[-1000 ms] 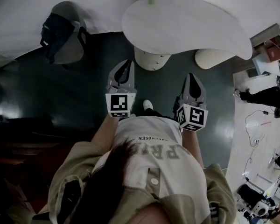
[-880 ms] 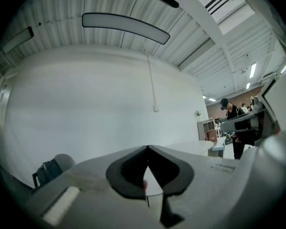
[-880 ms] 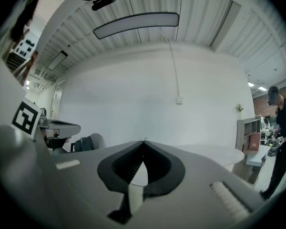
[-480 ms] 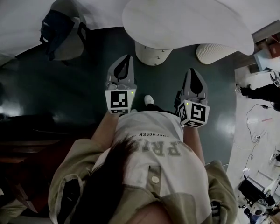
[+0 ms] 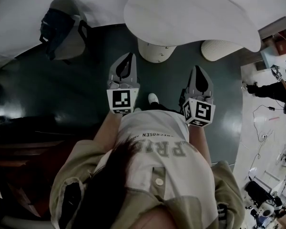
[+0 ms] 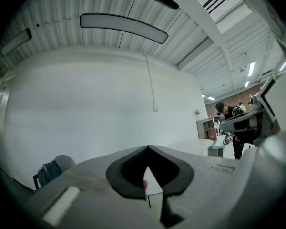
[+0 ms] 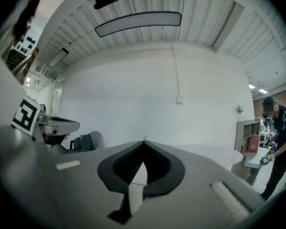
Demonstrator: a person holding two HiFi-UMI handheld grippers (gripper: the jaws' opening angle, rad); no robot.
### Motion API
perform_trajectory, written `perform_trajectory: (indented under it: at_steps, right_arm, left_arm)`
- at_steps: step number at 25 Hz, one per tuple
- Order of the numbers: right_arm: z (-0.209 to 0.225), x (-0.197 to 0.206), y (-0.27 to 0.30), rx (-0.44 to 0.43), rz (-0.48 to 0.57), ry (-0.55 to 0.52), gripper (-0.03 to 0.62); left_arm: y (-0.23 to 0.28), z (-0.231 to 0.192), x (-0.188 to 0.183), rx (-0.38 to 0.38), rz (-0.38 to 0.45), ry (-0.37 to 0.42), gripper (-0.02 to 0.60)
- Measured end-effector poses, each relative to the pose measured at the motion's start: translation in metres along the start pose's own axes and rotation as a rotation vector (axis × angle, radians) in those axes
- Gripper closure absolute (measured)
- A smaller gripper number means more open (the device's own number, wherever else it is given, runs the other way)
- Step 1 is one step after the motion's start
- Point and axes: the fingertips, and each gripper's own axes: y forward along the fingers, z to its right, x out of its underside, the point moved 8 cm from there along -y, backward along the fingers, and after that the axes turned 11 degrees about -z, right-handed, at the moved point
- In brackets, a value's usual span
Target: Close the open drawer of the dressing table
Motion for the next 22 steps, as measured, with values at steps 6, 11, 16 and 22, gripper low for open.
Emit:
perform_trajectory:
  at_steps: [6, 11, 16, 22]
  right_arm:
    - [0.0044, 0.0020, -0.0011, -0.001, -0.002, 0.017, 0.594]
    - [0.0053, 0.0030, -0.0015, 0.001, 0.000, 0.021, 0.594]
    - [0.0063, 0.0038, -0.0015, 0.004, -0.001, 0.023, 0.594]
    - [0.0077, 0.0016, -0.0025, 0.004, 0.002, 0.018, 0.593]
  left_arm:
    - [0.0011, 0.0031, 0.0006, 0.008, -0.004, 0.006, 0.574]
    - [0.0010, 0.0036, 0.0037, 0.011, -0.012, 0.007, 0.574]
    - [0.0017, 0.0031, 0.0056, 0.007, -0.020, 0.007, 0.574]
    - [0.0021, 0.0034, 0.0046, 0.004, -0.020, 0.000, 0.574]
